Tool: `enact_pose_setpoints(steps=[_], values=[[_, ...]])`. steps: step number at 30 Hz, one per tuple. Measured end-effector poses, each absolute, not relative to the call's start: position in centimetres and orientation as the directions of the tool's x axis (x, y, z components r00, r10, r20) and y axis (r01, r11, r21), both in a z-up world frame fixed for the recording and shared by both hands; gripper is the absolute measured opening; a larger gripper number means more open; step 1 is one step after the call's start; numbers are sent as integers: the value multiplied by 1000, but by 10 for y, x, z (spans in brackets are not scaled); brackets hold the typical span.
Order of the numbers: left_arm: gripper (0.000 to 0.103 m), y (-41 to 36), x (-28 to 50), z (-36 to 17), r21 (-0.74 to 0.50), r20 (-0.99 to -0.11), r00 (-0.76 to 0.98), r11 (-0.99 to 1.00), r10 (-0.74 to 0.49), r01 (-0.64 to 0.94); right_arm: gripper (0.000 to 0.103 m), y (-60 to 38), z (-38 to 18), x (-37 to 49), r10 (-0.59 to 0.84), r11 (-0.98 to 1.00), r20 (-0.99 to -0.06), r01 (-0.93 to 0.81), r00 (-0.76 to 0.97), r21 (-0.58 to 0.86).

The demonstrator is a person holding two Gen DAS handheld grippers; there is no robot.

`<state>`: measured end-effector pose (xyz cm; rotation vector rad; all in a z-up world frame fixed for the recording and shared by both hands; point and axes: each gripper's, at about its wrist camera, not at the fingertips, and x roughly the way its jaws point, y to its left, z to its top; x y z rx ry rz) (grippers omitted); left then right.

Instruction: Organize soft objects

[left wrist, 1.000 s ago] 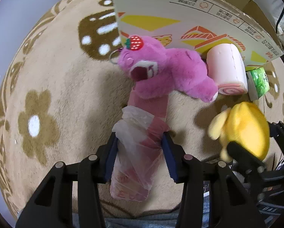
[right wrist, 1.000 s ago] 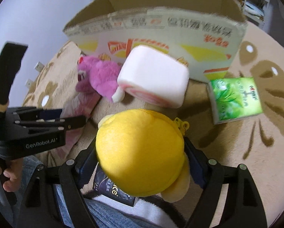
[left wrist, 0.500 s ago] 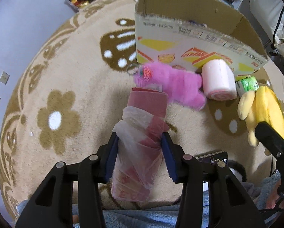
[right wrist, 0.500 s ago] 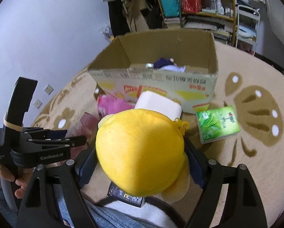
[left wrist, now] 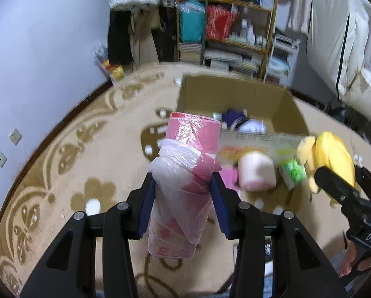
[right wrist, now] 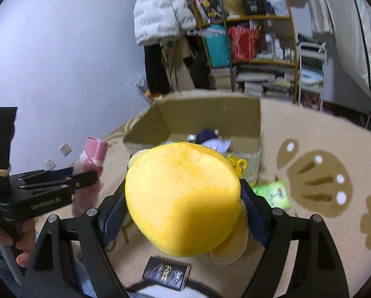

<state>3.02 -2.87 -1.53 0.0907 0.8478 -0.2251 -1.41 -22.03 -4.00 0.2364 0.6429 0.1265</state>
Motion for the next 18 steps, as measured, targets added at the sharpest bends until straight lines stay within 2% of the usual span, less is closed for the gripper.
enact_pose_setpoints(steps=[6, 18], values=[[43, -25, 31, 9, -35, -666, 719, 972, -197, 234, 87, -224, -29, -14, 154, 974, -532, -37, 832, 223], [43, -39, 45, 25, 3, -595, 780, 970, -194, 243, 87, -240, -17, 10, 117, 981, -488, -25, 865, 192]])
